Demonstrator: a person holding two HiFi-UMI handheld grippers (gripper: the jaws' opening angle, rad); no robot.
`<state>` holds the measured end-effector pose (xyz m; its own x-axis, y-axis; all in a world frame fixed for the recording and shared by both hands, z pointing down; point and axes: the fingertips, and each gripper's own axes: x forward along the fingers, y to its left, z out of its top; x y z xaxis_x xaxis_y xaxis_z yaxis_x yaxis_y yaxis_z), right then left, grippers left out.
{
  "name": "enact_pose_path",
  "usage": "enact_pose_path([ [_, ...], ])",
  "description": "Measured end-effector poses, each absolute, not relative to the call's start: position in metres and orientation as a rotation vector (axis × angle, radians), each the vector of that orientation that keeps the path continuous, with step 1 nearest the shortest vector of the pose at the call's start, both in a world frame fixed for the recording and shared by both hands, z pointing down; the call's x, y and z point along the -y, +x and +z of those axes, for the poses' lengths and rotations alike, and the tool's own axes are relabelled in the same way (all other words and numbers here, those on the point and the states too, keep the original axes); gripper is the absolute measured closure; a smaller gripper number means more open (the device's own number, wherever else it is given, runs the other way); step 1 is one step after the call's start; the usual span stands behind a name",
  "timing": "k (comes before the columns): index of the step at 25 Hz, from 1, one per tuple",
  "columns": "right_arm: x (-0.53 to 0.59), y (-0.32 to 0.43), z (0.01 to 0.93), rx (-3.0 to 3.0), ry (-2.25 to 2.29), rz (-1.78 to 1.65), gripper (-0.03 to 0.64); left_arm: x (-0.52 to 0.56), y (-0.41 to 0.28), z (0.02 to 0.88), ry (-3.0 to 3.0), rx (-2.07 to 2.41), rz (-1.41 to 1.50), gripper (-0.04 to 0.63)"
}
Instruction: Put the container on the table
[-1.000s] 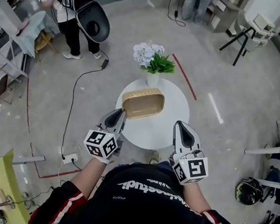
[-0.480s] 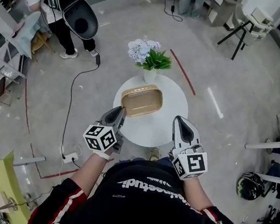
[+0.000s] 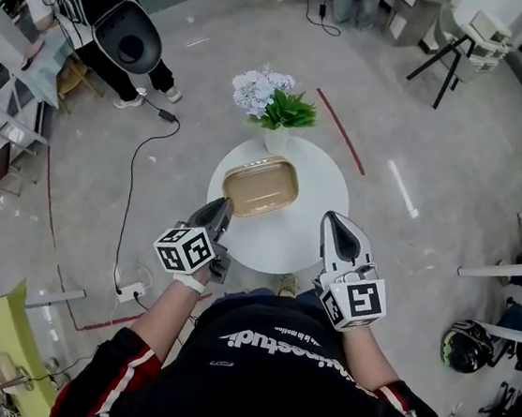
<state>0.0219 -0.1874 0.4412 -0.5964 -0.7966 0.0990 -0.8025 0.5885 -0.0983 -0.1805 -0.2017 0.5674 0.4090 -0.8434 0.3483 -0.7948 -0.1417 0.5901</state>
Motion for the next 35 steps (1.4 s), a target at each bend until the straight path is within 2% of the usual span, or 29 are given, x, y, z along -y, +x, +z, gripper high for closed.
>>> enact_pose_path([
  [35, 0.220, 0.065, 0.471, 2.779, 1.368, 0.272, 0.618, 0.237, -0.170, 0.689, 1.572, 1.394, -0.079, 0.546],
])
